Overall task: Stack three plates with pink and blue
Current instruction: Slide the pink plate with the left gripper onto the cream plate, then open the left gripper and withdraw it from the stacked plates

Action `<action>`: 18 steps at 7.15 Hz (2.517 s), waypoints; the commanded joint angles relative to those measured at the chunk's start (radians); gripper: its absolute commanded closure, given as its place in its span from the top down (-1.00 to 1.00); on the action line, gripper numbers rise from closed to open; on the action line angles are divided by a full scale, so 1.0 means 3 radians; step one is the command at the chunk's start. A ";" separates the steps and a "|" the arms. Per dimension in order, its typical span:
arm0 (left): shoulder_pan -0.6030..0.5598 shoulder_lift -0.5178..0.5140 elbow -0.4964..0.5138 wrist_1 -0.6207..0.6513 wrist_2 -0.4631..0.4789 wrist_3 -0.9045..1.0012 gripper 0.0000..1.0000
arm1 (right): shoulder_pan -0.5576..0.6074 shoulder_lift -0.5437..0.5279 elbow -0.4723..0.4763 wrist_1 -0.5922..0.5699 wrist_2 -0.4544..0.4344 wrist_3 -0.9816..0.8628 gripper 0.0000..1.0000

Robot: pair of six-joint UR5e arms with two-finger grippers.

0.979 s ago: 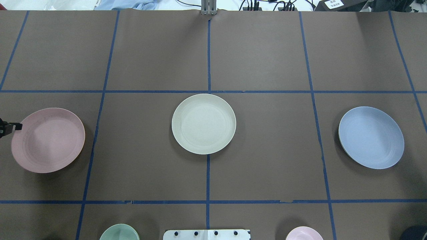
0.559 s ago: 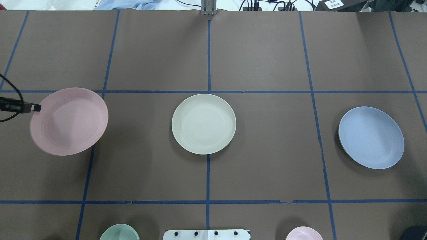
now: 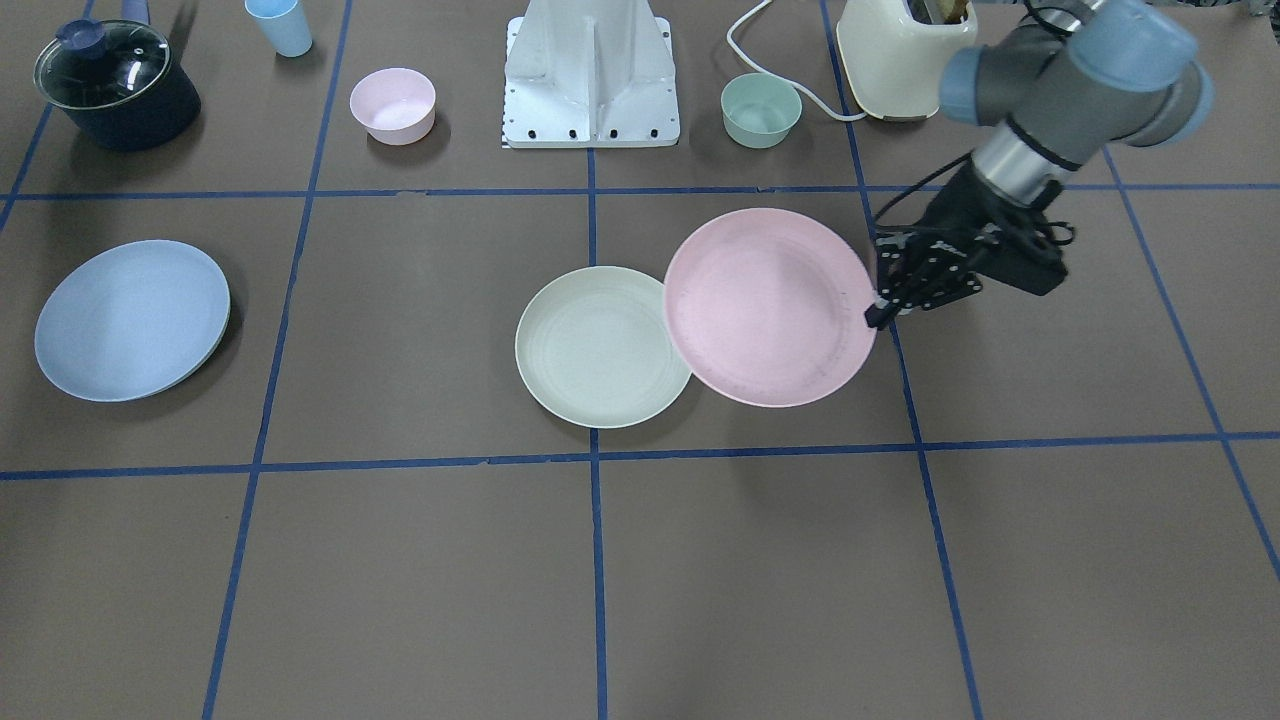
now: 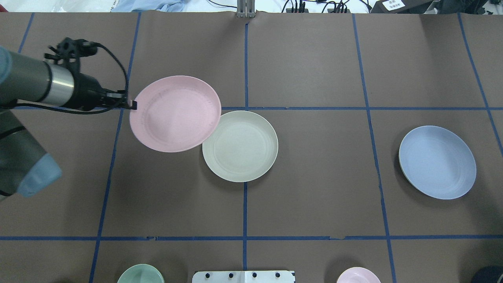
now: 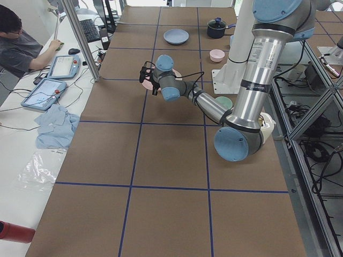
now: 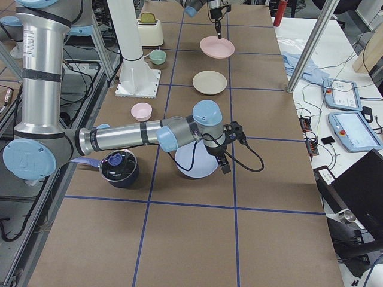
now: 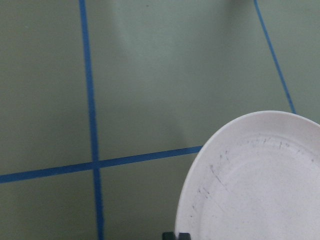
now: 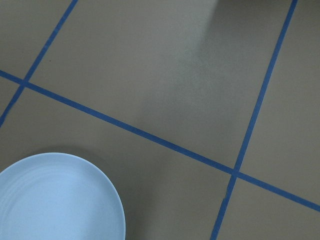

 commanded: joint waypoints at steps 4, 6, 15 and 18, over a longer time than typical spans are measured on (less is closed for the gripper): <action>0.0772 -0.0652 0.0588 0.0232 0.0722 -0.0508 -1.00 | 0.0000 0.0015 0.0000 0.0000 0.0000 0.0004 1.00; 0.0807 -0.0672 0.0604 0.0232 0.0727 -0.0508 -1.00 | 0.0000 0.0015 0.0000 0.0000 0.0000 0.0004 1.00; 0.0538 -0.0260 -0.0165 0.0582 0.0621 0.0352 1.00 | -0.0345 -0.0041 0.0010 0.0375 0.0025 0.0960 1.00; -0.0416 0.0328 -0.0618 0.0999 -0.0042 0.1899 1.00 | -0.1179 -0.0571 0.0005 0.1695 -0.0473 0.2348 1.00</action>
